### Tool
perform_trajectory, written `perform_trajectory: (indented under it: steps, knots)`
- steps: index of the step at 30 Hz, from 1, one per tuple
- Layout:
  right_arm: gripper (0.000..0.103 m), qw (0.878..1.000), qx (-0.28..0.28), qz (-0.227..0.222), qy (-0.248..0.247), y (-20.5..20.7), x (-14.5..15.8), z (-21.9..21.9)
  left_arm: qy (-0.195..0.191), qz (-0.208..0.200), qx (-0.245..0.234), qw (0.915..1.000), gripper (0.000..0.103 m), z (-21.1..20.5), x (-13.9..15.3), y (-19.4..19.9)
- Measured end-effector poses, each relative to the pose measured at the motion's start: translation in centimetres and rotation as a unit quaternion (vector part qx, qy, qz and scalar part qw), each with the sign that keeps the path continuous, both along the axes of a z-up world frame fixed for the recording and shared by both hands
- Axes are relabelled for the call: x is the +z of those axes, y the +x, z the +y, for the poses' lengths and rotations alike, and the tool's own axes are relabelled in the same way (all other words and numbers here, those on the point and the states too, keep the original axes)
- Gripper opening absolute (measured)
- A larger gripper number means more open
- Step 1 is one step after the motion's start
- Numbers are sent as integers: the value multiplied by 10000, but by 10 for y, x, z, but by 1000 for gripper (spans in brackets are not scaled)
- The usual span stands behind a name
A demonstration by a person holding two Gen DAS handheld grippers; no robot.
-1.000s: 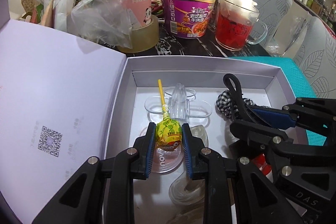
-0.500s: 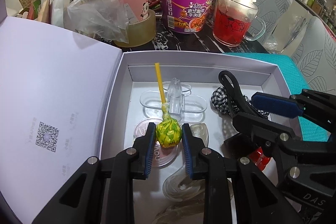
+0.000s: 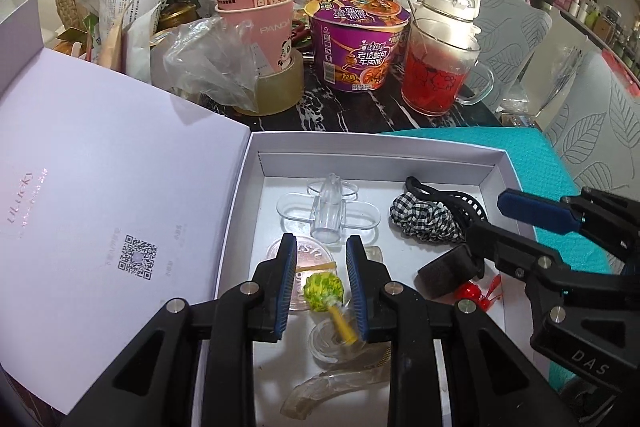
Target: Organize rigid objects
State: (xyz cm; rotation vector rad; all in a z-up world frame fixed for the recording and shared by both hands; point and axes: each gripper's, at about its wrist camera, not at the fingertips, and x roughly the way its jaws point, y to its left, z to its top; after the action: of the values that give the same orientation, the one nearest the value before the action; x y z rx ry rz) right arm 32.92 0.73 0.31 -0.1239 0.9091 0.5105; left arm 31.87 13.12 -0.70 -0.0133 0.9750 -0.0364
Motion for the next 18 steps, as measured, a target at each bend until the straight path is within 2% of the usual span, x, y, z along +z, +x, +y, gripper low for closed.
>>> perform_trajectory:
  steps: [10,18]
  knots:
    - [37,9996,-88,-226,-146,-29,17,-5,157,-126,119,9997,25,4,20,-19]
    - [37,9984,3,-549,-142,-61,46,-4,260,-387,288,9985,25,7,53,-47]
